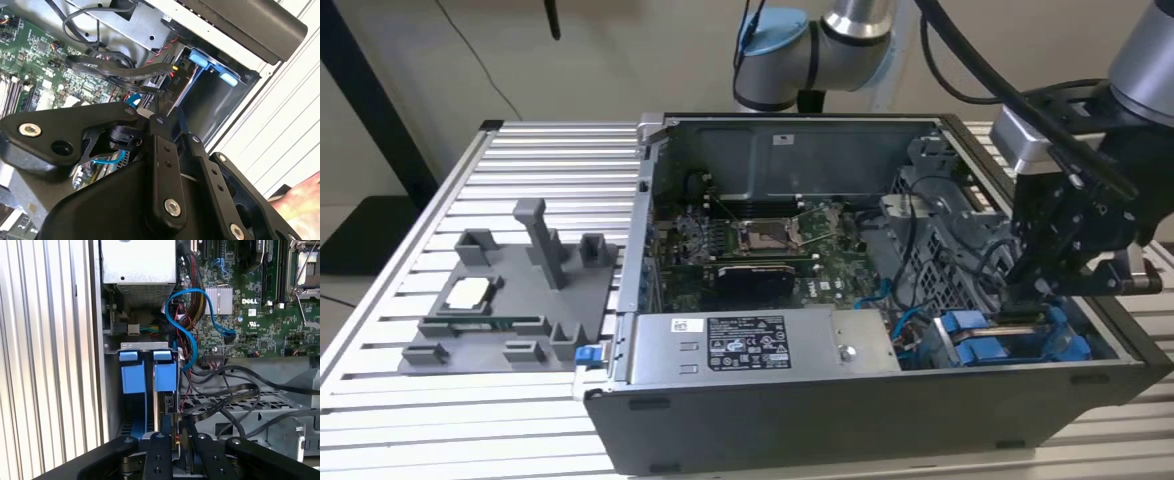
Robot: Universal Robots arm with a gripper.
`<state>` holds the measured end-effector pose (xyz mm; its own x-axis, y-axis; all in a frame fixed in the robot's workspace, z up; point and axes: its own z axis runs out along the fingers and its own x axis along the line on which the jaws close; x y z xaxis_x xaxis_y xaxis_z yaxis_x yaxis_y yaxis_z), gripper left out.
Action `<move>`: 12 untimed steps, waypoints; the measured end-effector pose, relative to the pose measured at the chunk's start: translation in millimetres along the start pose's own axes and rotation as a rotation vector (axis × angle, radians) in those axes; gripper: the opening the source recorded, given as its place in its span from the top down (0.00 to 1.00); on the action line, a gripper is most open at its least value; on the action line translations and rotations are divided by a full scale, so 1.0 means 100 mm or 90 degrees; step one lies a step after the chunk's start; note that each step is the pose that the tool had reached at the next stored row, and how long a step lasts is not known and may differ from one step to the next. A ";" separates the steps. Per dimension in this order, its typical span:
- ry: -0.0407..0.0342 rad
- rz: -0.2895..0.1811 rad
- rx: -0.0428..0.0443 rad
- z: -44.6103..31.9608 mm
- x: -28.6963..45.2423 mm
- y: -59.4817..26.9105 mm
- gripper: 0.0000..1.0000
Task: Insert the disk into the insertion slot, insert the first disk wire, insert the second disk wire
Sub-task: 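Insert the second disk wire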
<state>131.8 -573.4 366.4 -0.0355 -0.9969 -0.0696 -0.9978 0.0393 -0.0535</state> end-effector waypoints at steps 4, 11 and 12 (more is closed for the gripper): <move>0.0008 0.000 -0.0039 -0.042 -0.003 -0.013 0.76; 0.0017 0.002 -0.0244 -0.080 -0.010 -0.115 0.76; 0.0019 0.002 -0.0279 -0.089 -0.011 -0.128 0.76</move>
<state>144.1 -573.4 376.0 -0.0385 -0.9970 -0.0667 -0.9992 0.0393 -0.0096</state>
